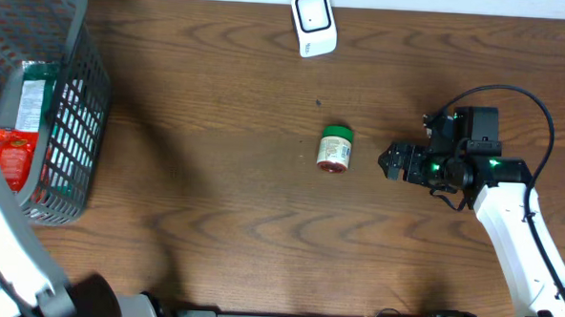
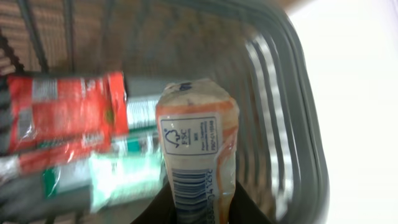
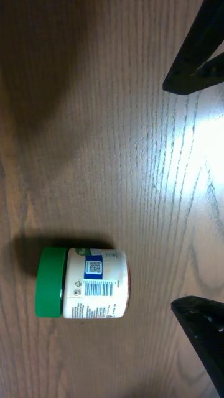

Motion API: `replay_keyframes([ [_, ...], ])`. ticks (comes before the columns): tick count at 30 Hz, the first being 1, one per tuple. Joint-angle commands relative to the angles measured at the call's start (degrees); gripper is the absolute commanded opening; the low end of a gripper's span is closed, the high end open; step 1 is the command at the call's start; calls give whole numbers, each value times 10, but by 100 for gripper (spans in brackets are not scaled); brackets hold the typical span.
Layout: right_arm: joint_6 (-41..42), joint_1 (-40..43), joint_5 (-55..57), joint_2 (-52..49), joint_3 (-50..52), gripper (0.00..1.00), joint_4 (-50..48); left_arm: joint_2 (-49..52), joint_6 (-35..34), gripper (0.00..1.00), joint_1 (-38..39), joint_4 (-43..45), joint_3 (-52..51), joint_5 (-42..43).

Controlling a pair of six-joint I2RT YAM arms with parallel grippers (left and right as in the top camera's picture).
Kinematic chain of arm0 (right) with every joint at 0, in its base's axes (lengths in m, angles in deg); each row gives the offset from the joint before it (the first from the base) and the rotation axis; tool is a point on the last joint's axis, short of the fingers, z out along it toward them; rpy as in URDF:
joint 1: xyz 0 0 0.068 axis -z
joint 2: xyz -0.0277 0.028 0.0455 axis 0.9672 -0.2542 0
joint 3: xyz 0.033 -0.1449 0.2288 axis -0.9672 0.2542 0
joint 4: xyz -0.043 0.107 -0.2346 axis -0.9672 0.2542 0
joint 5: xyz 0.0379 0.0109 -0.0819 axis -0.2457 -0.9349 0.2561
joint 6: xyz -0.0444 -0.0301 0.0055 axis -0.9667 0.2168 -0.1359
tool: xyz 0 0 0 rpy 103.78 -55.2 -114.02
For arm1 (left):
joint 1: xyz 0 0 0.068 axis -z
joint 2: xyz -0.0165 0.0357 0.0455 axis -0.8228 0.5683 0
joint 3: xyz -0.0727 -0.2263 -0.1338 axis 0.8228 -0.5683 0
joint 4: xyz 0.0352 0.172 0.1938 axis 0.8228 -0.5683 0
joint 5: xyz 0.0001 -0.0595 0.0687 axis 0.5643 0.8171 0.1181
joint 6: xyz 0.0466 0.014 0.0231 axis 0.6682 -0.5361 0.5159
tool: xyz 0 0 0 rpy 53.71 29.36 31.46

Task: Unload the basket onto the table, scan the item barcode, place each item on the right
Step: 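Grasp the orange soap bar with the left gripper and lift it out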

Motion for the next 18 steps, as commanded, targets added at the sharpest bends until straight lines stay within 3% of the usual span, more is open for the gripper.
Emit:
replay_keyframes([
  [1,4,-7,-4,0,-9,99,0,-69,114,19,74,-85,2,69],
  [10,4,-7,-5,0,-9,99,0,-79,166,19,319,-205,-13,69],
  [18,4,-7,-5,0,-9,99,0,4,168,19,516,-185,-96,67],
])
